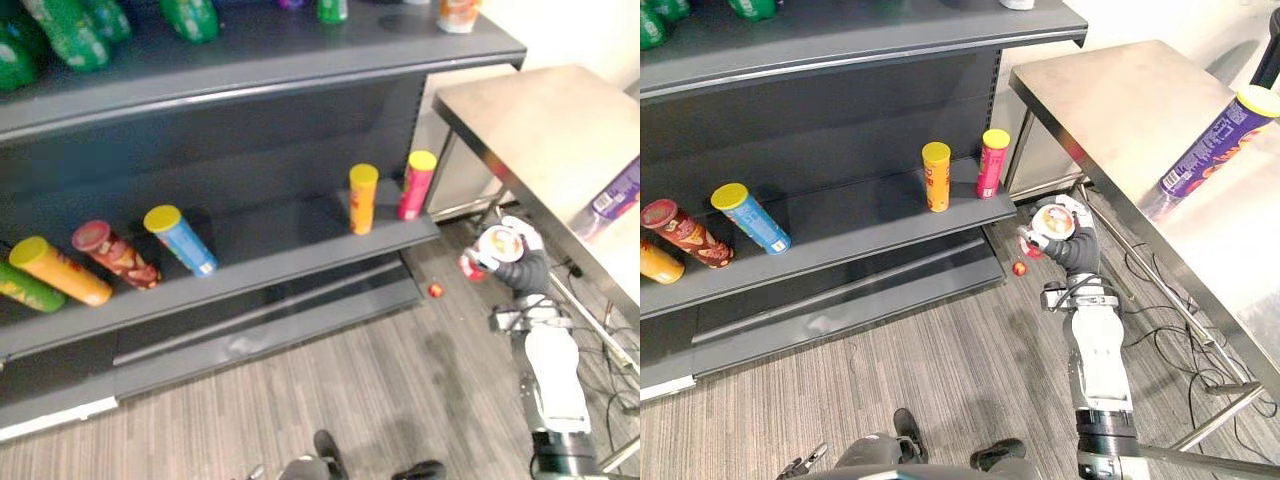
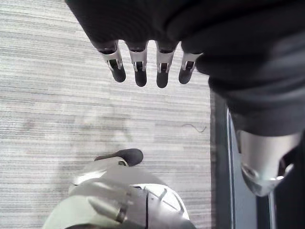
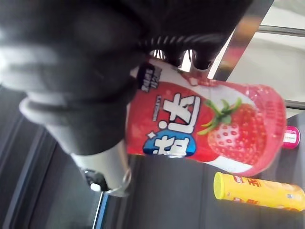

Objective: Put the gum and the chips on the shelf.

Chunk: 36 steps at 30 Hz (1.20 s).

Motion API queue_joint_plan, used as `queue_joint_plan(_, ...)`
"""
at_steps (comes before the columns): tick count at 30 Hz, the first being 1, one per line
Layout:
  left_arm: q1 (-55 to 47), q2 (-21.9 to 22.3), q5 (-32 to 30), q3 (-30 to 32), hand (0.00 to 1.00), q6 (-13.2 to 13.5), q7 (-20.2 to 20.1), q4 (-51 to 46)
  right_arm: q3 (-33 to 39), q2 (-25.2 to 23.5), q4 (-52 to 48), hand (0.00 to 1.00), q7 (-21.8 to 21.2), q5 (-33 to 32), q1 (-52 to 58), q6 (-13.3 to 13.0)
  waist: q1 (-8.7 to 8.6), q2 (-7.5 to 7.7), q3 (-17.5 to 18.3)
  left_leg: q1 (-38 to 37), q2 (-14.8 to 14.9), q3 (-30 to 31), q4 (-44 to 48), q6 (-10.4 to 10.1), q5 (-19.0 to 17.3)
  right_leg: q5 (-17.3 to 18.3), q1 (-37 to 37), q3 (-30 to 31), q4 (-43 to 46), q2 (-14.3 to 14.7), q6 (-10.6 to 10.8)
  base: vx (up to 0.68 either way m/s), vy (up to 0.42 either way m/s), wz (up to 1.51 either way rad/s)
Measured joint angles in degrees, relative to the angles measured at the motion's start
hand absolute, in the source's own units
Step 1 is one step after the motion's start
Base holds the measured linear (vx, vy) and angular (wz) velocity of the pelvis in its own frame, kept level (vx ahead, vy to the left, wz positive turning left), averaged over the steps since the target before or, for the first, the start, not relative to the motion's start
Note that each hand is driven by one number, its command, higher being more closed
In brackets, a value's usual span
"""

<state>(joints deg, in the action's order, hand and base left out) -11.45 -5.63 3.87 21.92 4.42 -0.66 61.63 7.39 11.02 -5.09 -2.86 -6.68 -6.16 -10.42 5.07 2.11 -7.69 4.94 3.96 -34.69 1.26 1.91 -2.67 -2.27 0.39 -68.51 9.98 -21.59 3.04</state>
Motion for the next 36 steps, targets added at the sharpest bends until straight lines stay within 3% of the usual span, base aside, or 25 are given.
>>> queue_joint_plan(10,-0.15,1.07,0.66,0.47,0.0,0.05,-2.02,-0.16,-1.35,0.01,0.91,1.0,-1.51,-0.05,1.27,0.12,0.08,0.07,-0.29,-0.8,0.8,-0.74,-2.61,-0.91,1.23,0.1,-0.22,1.63,-2.02,2.67,-0.11,0.02,0.01,-0.07)
queue_joint_plan(15,0.58,0.96,3.0,0.44,0.0,0.43,-2.43,-2.49,-3.46,1.1,1.64,1.0,-1.86,-0.12,0.6,0.15,0.31,0.52,-1.37,5.19,4.93,2.2,9.37,-0.55,-2.58,0.1,-0.08,1.5,-1.83,3.66,-0.2,0.09,0.013,0.27)
queue_joint_plan(18,0.62,0.95,5.01,0.25,0.0,0.48,-2.41,-3.66,-5.89,1.62,1.73,1.0,-2.89,-0.11,-1.97,0.14,1.93,0.39,-2.66,7.19,6.86,4.12,15.88,-0.17,-6.66,-0.17,1.36,1.72,-0.42,3.49,0.2,0.04,0.11,0.26)
queue_joint_plan(20,0.53,0.87,5.0,-0.78,0.0,0.49,-2.25,-3.88,-5.84,1.71,1.67,1.0,-3.35,-0.11,-1.85,0.13,1.82,-0.35,-3.02,7.72,5.51,7.24,15.89,0.01,-8.18,-0.54,0.49,8.65,6.85,0.17,-0.92,0.02,0.204,0.7)
queue_joint_plan(21,0.2,0.49,4.98,-3.24,0.0,0.58,-1.92,-4.73,-5.5,2.05,1.55,1.0,-3.48,-0.12,-1.18,0.06,0.83,-1.02,-3.27,7.22,4.29,10.06,15.2,0.6,-8.1,-1.58,-3.92,21.48,15.41,-2.35,-5.02,0.11,0.265,1.2)
queue_joint_plan(22,0.49,-0.51,4.95,-5.14,0.0,0.67,-1.78,-4.67,-5.54,1.93,1.5,1.0,-3.71,-0.12,-0.22,-0.01,0.1,-1.91,-3.94,7.15,3.71,13.69,14.79,1.01,-7.93,2.63,-7.72,37.89,16.97,0.94,-2.3,0.14,0.248,1.27)
queue_joint_plan(24,0.55,-1.89,4.82,-6.46,0.0,0.69,-1.71,-4.43,-5.63,1.51,0.85,1.0,-3.83,-0.14,2.42,-0.02,-0.69,-1.57,-4.13,5.76,1.14,17.84,12.99,1.54,-7.3,6.36,-9.55,53.15,15.73,5.92,0.07,0.15,0.11,1.29)
queue_joint_plan(27,0.89,-2.75,4.68,-6.47,0.0,0.88,-1.32,-3.57,-5.75,1.38,-1.38,1.0,-3.93,-0.13,5.22,-0.02,-1.84,-0.25,-4.52,3.89,-3.63,23.64,12.52,2.06,-6.97,7.17,-10.78,60.68,12.73,7.35,1.33,0.17,0.006,1.47)
queue_joint_plan(30,1.77,-3.25,4.63,-7.55,0.0,1.25,-0.85,-2.22,-5.73,1.37,-1.61,1.0,-4.05,-0.21,5.68,-0.07,-2.09,0.04,-4.43,3.83,-5.41,29.75,13.24,1.92,-6.99,6.96,-12.14,65.02,9.18,9.77,1.67,0.16,-0.073,1.14)
queue_joint_plan(33,2.47,-2.84,4.83,-8.11,0.0,1.48,-0.63,-2.27,-5.77,1.22,-2.99,1.0,-4.35,-1.0,6.0,-0.07,-1.73,0.47,-4.38,4.03,-6.5,34.63,14.88,0.04,-7.44,7.07,-8.17,61.88,4.39,9.34,4.1,0.16,-0.199,1.05)
queue_joint_plan(36,2.16,-0.73,4.88,-7.57,0.0,1.61,-0.71,-1.86,-5.61,0.18,-3.74,1.0,-5.3,-2.86,5.74,-0.31,-1.72,0.39,-4.23,3.95,-4.51,37.07,13.19,-2.18,-6.49,7.06,-5.32,57.81,0.28,11.52,4.06,0.08,-0.251,0.48)
